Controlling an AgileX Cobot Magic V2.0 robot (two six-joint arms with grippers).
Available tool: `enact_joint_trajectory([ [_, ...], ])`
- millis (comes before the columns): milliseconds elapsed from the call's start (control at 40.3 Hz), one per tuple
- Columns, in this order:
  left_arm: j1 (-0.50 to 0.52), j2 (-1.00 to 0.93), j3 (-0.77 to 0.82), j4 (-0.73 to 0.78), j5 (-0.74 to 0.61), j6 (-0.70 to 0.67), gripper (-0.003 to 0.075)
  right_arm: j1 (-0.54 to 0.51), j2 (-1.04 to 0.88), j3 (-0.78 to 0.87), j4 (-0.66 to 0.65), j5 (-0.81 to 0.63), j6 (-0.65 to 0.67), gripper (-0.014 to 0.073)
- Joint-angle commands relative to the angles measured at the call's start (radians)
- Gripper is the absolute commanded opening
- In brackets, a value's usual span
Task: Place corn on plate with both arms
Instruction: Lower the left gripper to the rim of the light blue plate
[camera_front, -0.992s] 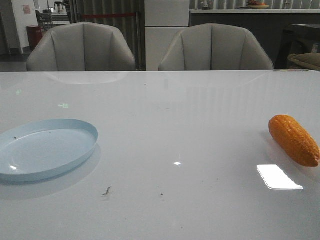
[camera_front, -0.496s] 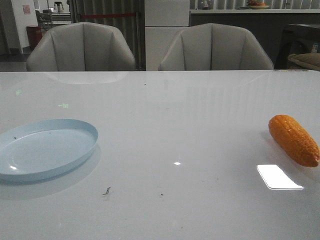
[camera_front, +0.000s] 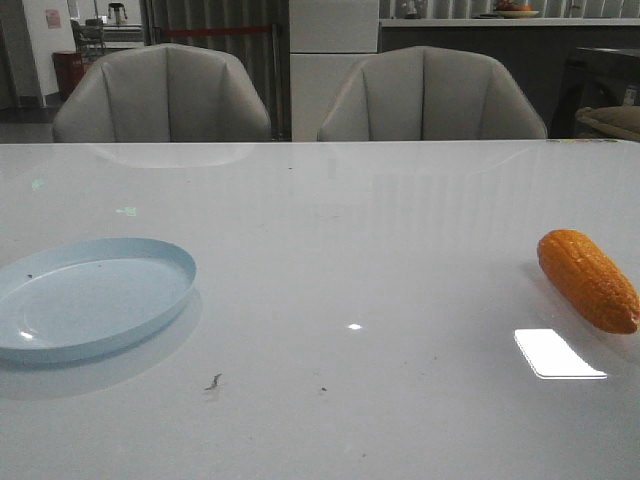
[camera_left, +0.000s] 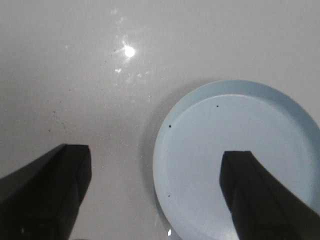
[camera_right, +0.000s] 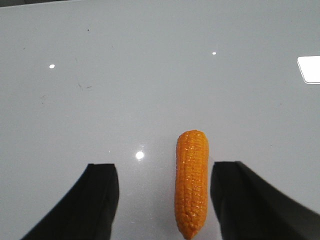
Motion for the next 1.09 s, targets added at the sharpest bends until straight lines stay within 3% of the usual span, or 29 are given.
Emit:
enact_joint_trajectory([
  [0, 0.001, 0.082, -0.135, -0.016, 0.082, -0.009, 0.0584, 0.000, -0.002, -0.037, -0.002, -0.068, 0.002, 0.0510],
  [124, 0.001, 0.200, -0.231, -0.016, 0.180, -0.007, 0.0584, 0.000, -0.002, -0.037, -0.002, -0.068, 0.002, 0.0510],
  [298, 0.001, 0.316, -0.308, -0.013, 0.215, -0.007, 0.0584, 0.000, -0.002, -0.037, -0.002, -0.068, 0.002, 0.0510],
  [793, 0.001, 0.411, -0.330, -0.016, 0.256, -0.007, 0.0578, 0.000, -0.002, -0.037, -0.002, -0.071, 0.002, 0.0510],
  [893, 0.001, 0.411, -0.330, -0.016, 0.239, -0.007, 0.0523, 0.000, -0.002, -0.037, -0.002, -0.071, 0.002, 0.0510],
  [1066, 0.001, 0.421, -0.330, -0.040, 0.234, -0.007, 0.0342, 0.000, -0.002, -0.037, -0.002, -0.072, 0.002, 0.0510],
])
